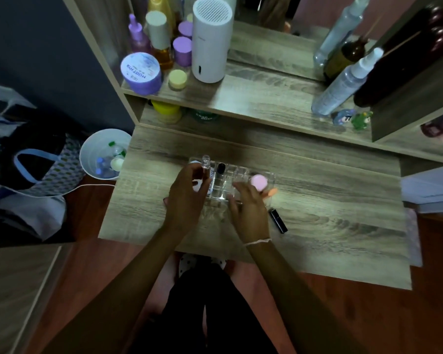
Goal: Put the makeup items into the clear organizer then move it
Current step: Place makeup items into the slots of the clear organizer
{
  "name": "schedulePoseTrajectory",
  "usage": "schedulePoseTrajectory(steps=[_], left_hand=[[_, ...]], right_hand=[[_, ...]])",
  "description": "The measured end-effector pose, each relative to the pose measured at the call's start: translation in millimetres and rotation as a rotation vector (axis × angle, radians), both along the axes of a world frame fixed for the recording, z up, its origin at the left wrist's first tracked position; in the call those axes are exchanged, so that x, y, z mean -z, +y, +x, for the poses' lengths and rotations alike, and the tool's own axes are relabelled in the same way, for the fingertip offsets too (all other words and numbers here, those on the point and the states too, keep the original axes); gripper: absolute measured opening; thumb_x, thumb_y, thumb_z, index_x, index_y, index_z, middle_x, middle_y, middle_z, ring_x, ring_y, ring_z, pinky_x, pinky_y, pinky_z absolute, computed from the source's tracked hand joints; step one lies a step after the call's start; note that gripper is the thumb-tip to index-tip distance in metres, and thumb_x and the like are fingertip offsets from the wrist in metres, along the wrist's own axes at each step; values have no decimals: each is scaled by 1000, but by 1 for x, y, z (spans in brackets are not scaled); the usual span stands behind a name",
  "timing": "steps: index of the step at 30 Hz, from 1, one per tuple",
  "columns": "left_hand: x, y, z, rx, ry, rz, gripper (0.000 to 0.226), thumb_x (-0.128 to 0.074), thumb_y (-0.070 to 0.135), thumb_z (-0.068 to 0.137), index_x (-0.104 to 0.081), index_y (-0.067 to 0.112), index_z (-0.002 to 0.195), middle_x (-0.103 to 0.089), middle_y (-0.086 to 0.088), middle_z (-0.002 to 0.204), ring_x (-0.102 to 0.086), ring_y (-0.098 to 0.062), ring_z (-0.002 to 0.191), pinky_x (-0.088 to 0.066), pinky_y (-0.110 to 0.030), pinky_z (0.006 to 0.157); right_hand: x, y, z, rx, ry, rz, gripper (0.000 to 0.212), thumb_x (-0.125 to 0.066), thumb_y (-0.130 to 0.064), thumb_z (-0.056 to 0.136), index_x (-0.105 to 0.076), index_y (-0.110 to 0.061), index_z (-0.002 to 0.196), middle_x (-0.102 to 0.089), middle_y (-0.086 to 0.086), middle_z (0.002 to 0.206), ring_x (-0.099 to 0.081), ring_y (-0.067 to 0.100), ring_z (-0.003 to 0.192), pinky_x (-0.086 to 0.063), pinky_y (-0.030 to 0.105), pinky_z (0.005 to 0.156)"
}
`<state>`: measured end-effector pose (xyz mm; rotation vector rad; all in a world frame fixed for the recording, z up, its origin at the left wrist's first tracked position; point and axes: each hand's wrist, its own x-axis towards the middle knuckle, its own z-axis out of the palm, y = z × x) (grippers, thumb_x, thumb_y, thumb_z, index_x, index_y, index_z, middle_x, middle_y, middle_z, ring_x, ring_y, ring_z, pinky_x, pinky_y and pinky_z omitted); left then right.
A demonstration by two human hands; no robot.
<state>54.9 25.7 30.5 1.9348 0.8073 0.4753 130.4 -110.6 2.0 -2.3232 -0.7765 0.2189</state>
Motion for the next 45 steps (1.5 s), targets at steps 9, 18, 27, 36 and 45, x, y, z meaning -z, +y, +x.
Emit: schedulePoseTrajectory(steps=[9, 18, 27, 36, 45], left_hand=[[-6, 4, 37, 111, -53, 103, 25, -66, 18, 87, -58, 13, 111, -67, -2, 102, -62, -13, 91, -51, -26, 81], [1, 1, 69, 234, -44, 151, 24, -70, 8, 83, -62, 3, 105, -70, -9, 100, -60, -7, 88, -36, 4, 71], [23, 9, 68, 284, 133, 373, 21, -69, 23, 83, -63, 14, 101, -71, -6, 91, -64, -21, 85, -35, -23, 70], [24, 8, 68, 321, 154, 432, 19, -69, 17, 83, -66, 6, 99, -69, -13, 100, -58, -32, 100, -36, -30, 77], [22, 15, 56, 359, 191, 374, 35, -68, 29, 85, -62, 9, 113, -65, -11, 112, -55, -28, 108, -44, -43, 92]], right_hand=[[25, -25, -31, -235, -52, -325, 65, -48, -29, 95, -21, -2, 147, -19, 19, 157, -12, 29, 147, -20, 47, 120], [38, -34, -30, -259, -62, -314, 67, -53, -28, 94, -22, -2, 147, -22, 18, 156, -3, 26, 144, -21, 49, 118], [43, -35, -31, -265, -60, -321, 66, -45, -33, 97, -15, -5, 149, -17, 15, 158, -3, 24, 146, -14, 45, 120], [42, -35, -30, -263, -55, -339, 67, -45, -34, 97, -13, -7, 149, -14, 13, 159, 1, 22, 146, -10, 43, 120], [36, -33, -30, -271, -33, -374, 67, -44, -32, 96, -12, -6, 150, -11, 13, 159, 4, 22, 146, -14, 48, 121]])
